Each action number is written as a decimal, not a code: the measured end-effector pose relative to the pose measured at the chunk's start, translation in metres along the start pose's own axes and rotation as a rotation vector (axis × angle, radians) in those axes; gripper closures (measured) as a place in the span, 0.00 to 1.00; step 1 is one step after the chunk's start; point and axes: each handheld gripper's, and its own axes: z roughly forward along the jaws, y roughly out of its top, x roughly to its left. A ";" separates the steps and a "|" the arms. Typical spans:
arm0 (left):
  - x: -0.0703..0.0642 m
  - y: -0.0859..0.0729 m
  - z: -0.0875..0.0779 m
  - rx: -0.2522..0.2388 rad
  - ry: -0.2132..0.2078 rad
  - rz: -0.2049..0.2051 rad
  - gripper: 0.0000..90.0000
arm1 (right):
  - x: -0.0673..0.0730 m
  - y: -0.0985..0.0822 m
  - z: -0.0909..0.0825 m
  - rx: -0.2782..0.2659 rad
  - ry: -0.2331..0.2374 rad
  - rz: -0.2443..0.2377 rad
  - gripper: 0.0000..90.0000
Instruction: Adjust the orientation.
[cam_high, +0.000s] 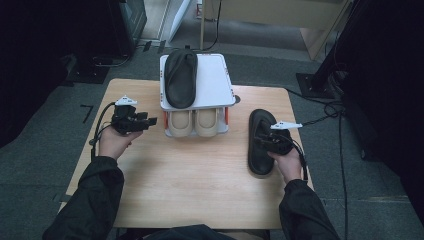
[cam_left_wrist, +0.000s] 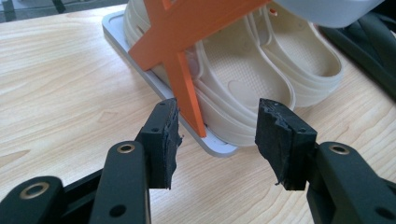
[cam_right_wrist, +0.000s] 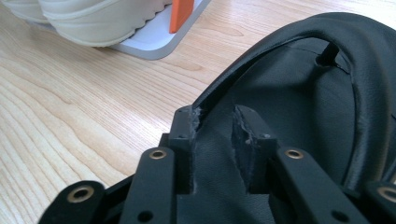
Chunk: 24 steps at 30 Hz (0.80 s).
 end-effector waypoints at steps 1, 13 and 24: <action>0.000 0.000 0.000 0.002 0.000 0.004 0.55 | 0.000 0.000 -0.001 -0.001 -0.005 -0.002 0.76; 0.001 -0.001 0.002 0.016 -0.006 0.004 0.54 | -0.017 0.007 -0.022 -0.072 -0.092 0.017 0.68; 0.000 -0.002 0.004 0.021 -0.014 0.005 0.54 | -0.040 0.003 -0.022 -0.086 -0.129 0.087 0.65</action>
